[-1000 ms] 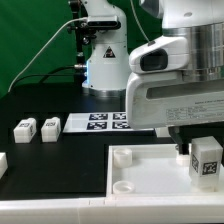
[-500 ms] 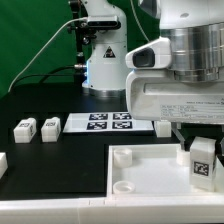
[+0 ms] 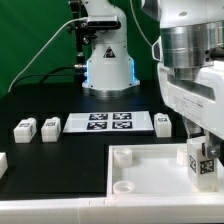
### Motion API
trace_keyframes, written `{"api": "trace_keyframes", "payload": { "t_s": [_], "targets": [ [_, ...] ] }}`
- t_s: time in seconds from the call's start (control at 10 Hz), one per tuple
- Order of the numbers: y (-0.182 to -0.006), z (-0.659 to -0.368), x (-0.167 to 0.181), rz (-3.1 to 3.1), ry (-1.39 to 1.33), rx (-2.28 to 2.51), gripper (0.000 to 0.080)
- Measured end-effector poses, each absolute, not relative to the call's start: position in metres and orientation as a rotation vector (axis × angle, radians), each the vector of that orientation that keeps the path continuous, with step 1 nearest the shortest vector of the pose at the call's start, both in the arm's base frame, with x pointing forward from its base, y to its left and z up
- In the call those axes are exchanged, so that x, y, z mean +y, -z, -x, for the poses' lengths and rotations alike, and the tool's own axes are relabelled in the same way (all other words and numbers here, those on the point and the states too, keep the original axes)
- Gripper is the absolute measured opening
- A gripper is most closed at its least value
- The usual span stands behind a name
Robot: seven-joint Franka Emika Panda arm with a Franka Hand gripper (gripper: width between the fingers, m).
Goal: Assemble one leg
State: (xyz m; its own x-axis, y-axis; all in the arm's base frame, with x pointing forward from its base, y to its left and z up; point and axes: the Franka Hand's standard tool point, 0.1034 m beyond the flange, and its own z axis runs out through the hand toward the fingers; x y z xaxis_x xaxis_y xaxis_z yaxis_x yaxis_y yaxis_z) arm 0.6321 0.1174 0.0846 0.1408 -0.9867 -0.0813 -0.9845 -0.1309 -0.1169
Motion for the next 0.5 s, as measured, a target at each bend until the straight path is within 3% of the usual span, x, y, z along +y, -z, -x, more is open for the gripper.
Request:
{"api": "trace_keyframes", "payload": {
  "t_s": [0.2,0.3,0.4,0.5],
  "targets": [
    [-0.0845,-0.6301,0.1269,1.958,-0.033,2.247,0.0300],
    [-0.0842,-0.6299,0.1265,2.031,-0.026,2.182,0.0376],
    [-0.0835,-0.6295,0.1270,2.069,-0.023,2.147,0.0376],
    [-0.0830,-0.6293,0.1272,2.127,-0.015,2.093,0.0510]
  ]
}}
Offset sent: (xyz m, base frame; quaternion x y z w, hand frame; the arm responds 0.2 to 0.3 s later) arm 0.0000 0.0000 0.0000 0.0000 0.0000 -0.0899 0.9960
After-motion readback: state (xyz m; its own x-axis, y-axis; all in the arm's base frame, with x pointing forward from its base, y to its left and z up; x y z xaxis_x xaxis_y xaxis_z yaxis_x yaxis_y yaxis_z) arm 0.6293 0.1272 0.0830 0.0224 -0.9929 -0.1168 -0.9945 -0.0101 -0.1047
